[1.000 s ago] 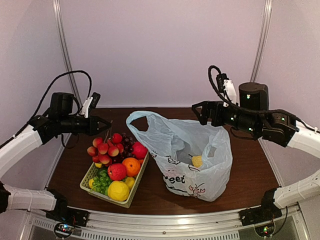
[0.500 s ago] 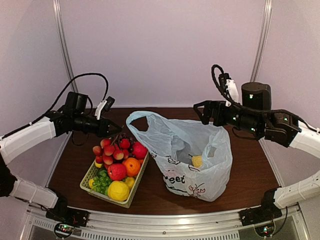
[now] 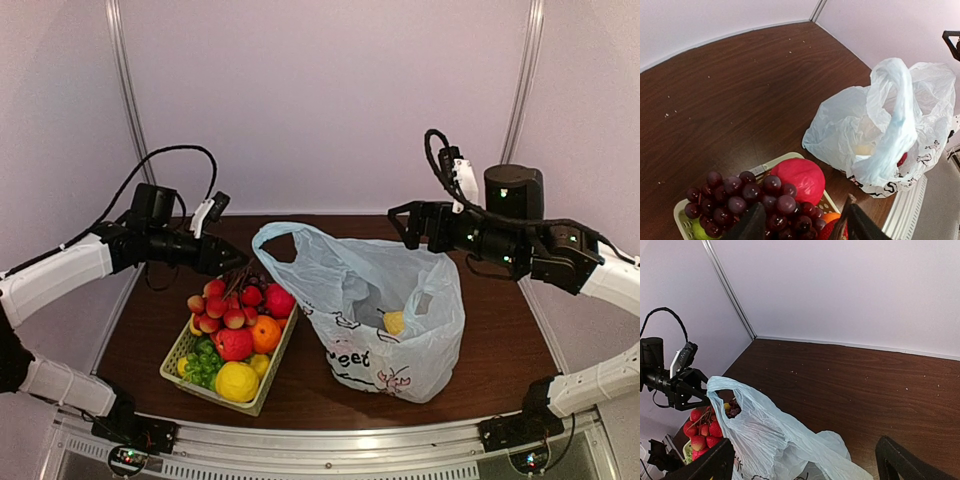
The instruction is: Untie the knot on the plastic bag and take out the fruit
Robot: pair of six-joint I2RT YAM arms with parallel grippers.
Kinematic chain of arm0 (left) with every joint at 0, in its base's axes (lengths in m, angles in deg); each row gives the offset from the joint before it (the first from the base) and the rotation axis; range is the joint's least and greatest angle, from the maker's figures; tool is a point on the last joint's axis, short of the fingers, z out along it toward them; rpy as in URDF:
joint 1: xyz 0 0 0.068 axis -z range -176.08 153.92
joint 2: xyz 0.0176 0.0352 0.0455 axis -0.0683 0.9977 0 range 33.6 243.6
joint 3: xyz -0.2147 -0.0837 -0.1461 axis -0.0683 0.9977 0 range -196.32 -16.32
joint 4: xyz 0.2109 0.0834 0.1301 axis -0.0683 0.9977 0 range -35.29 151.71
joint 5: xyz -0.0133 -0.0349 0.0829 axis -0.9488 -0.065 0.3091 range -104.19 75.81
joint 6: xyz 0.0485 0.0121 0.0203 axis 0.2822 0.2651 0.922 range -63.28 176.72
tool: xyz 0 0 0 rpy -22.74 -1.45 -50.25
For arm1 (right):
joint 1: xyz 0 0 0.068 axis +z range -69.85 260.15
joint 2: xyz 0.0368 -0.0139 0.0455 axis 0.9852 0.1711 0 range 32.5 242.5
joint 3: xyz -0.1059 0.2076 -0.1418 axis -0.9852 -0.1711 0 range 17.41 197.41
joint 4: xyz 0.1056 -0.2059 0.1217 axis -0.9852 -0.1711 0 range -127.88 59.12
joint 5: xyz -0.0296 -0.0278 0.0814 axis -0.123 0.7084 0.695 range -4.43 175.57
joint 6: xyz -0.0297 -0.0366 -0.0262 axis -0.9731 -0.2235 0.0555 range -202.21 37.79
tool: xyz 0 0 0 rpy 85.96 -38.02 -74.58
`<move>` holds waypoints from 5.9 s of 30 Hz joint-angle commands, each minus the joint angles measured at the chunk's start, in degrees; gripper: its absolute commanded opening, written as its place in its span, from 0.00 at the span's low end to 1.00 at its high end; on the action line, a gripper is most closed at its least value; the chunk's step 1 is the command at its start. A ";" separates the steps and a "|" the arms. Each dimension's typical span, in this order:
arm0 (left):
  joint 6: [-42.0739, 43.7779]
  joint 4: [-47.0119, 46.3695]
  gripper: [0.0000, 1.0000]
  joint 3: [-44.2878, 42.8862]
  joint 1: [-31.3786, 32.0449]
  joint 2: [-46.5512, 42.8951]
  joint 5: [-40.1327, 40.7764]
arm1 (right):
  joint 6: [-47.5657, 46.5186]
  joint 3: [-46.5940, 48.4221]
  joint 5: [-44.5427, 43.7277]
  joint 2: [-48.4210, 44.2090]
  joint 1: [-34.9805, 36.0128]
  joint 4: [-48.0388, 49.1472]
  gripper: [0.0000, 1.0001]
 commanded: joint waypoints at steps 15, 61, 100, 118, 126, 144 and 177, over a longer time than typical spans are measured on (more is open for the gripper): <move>-5.21 -5.76 0.97 0.19 0.33 -8.25 1.33 | -1.23 1.69 -1.35 -2.60 -0.33 -5.17 0.99; -9.44 -5.29 0.00 -23.58 12.55 12.19 3.08 | 0.58 4.81 3.57 3.51 -8.77 -11.88 0.00; -20.56 -22.46 0.00 4.01 35.46 -5.53 34.30 | -0.69 1.64 11.25 8.49 4.81 -2.29 0.61; -22.42 -23.48 0.00 6.60 35.62 -7.37 38.14 | 4.33 -7.22 1.64 26.60 5.70 1.04 0.73; -21.66 -22.89 0.00 7.63 35.62 -8.40 38.25 | 11.68 -21.80 2.53 19.75 7.66 4.30 0.76; -21.90 -24.86 0.00 10.32 35.60 -10.70 32.90 | 0.36 -4.06 4.28 28.31 5.27 4.93 0.62; -23.52 -21.97 0.00 9.89 35.63 -11.95 34.18 | -22.20 9.84 15.73 53.96 -4.39 12.91 0.84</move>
